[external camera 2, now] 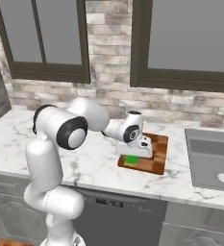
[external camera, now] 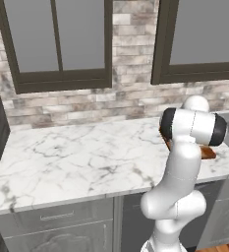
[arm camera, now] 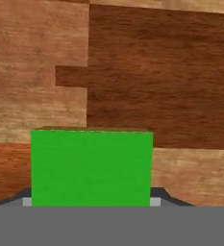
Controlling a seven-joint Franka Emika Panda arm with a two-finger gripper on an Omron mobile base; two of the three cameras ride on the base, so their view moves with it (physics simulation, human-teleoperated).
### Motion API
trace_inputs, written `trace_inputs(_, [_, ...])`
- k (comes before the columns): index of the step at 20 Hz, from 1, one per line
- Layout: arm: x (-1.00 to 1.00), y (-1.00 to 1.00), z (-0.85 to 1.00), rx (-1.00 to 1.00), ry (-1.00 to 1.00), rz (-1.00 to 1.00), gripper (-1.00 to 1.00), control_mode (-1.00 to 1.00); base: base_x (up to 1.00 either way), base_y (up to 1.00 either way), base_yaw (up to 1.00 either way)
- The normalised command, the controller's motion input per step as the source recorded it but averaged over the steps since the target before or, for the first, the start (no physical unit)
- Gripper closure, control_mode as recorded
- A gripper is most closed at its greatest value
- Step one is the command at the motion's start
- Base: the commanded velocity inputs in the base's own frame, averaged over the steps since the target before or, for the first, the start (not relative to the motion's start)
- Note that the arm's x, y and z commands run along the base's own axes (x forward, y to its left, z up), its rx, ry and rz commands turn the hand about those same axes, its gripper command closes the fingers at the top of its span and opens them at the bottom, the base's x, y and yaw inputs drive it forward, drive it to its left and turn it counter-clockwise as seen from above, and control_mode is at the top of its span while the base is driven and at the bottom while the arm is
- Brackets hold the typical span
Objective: Pick up the sponge from the counter and clean the cutting board by briefly scrubbing or pressing down on the cutting board. Once finished, release the sponge.
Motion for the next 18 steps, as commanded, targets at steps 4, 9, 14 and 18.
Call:
trace_inputs(4, [0.02,-1.0,-0.4,-0.08,0.0,-0.03,1.0,-1.0,0.0,0.0,0.0])
trace_inputs(9, [0.0,-0.97,-0.38,-0.06,0.0,-0.03,1.0,-1.0,0.0,0.0,0.0])
trace_inputs(14, [-0.11,-0.75,-0.6,-0.04,-0.02,-0.04,1.0,-1.0,0.0,0.0,0.0])
trace_inputs(18, [-0.23,-0.72,-0.62,-0.05,-0.08,-0.06,1.0,-1.0,0.0,0.0,0.0])
